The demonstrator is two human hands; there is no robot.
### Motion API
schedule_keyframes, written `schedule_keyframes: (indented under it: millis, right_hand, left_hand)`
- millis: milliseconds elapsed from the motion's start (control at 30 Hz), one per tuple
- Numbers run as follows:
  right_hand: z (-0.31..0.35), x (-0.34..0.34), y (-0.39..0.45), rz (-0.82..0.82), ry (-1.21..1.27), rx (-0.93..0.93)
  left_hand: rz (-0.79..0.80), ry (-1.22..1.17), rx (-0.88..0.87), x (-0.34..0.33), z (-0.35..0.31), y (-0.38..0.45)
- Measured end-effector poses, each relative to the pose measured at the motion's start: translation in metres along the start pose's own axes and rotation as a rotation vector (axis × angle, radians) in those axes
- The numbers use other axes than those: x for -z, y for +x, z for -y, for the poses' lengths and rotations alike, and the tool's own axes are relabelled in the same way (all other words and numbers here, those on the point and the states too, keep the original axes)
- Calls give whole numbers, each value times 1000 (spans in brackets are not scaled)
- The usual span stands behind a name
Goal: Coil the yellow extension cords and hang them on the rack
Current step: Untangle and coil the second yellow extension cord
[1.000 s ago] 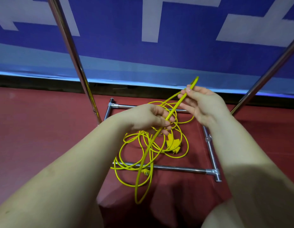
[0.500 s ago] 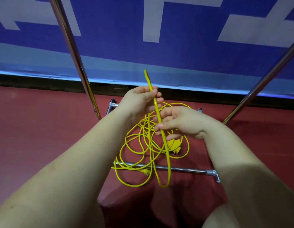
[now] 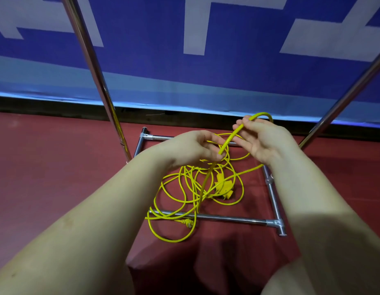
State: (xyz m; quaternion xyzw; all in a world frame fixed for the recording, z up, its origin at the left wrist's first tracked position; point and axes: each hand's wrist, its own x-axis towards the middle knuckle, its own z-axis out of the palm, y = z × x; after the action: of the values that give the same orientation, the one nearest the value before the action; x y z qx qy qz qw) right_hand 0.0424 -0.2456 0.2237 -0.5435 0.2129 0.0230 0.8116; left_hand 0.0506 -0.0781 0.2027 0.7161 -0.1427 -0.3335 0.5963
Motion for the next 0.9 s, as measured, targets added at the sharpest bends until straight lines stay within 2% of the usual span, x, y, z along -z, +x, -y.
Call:
schedule_keyframes:
  millis: [100, 200, 333, 400, 467, 633, 733, 833, 900]
  right_hand:
    - [-2, -2, 0, 30, -15, 22]
    - [-3, -3, -2, 127, -148, 22]
    - [-10, 1, -3, 328, -629, -92]
    - [-18, 0, -6, 460, -863, -72]
    - [-23, -4, -9, 511, -947, -1]
    - [-18, -7, -10, 425, -866, 202]
    - [-10, -9, -10, 300, -632, 204]
    - [-1, -10, -9, 208, -342, 183]
    - [3, -9, -8, 166, -190, 160]
  left_hand:
    - [-49, 58, -36, 0, 1, 2]
    - [-137, 74, -87, -1, -1, 2]
    - [-321, -136, -128, 3, -5, 3]
    - [-409, -257, -141, 7, -8, 4]
    - [-465, -351, -152, 10, -10, 5]
    - [-447, -473, -190, 12, -13, 5]
    - [-336, -225, -114, 16, -6, 4]
    - [-101, 110, -15, 9, 6, 4]
    - [-49, 202, -12, 2, 11, 6]
